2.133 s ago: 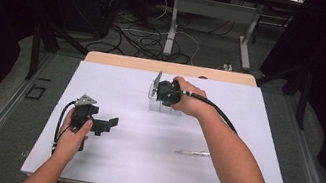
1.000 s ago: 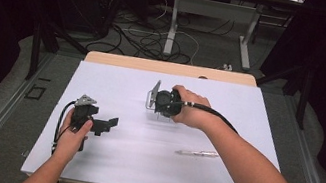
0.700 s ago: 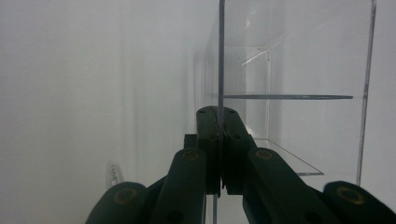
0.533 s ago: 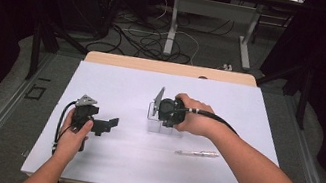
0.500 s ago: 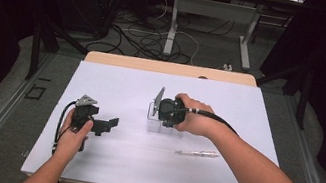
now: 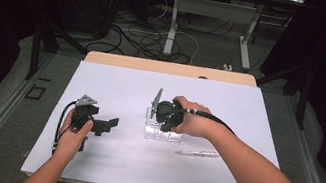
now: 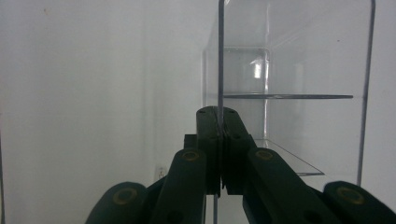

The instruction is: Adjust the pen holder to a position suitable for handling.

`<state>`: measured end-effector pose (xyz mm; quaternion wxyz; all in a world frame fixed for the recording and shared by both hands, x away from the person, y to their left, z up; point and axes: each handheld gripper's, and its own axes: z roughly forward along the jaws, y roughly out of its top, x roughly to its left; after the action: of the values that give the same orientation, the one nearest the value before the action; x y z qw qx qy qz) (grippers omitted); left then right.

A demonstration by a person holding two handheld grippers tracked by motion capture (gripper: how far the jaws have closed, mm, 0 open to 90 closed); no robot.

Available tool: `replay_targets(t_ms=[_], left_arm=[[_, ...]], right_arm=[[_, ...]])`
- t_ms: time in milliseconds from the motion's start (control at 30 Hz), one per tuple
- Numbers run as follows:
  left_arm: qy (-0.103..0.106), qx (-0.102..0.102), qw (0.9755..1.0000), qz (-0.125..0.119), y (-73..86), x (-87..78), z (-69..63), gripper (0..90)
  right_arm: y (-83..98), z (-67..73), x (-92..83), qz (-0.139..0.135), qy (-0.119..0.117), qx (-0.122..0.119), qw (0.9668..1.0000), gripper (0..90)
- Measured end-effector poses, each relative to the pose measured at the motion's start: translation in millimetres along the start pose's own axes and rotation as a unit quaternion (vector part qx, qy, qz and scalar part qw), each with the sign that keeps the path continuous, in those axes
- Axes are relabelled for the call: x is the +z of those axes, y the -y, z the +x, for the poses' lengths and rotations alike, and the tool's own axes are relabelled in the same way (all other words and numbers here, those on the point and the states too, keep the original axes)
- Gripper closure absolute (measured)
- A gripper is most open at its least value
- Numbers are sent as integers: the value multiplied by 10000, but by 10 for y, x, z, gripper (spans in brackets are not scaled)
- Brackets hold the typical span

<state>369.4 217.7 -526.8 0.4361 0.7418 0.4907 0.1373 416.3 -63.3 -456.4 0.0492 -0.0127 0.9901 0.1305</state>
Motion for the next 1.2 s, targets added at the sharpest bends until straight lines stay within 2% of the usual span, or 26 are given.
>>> replay_targets(t_ms=[267,433,467,500,600,900,1000,1200], left_arm=[[-1,4,10000,2,0,-3,-1,25],[-4,3,10000,2,2,0,1,24],[-1,7,10000,6,1,-1,-1,24],[-1,7,10000,6,1,-1,-1,24],[-7,7,10000,15,2,0,-3,24],[-11,12,10000,8,3,0,-5,24],[-13,-3,10000,11,3,2,-3,24],[-5,-17,10000,21,6,6,-6,24]], right_arm=[[9,-44,15,-77,16,92,9999,866],[17,-31,6,-123,98,49,9999,837],[21,-19,-24,-224,169,120,9995,806],[21,-19,-24,-224,169,120,9995,806],[41,6,-88,-360,388,112,9985,754],[108,90,-145,-489,557,148,9971,679],[143,126,-158,-575,682,113,9959,604],[200,166,-218,-676,867,160,9938,539]])
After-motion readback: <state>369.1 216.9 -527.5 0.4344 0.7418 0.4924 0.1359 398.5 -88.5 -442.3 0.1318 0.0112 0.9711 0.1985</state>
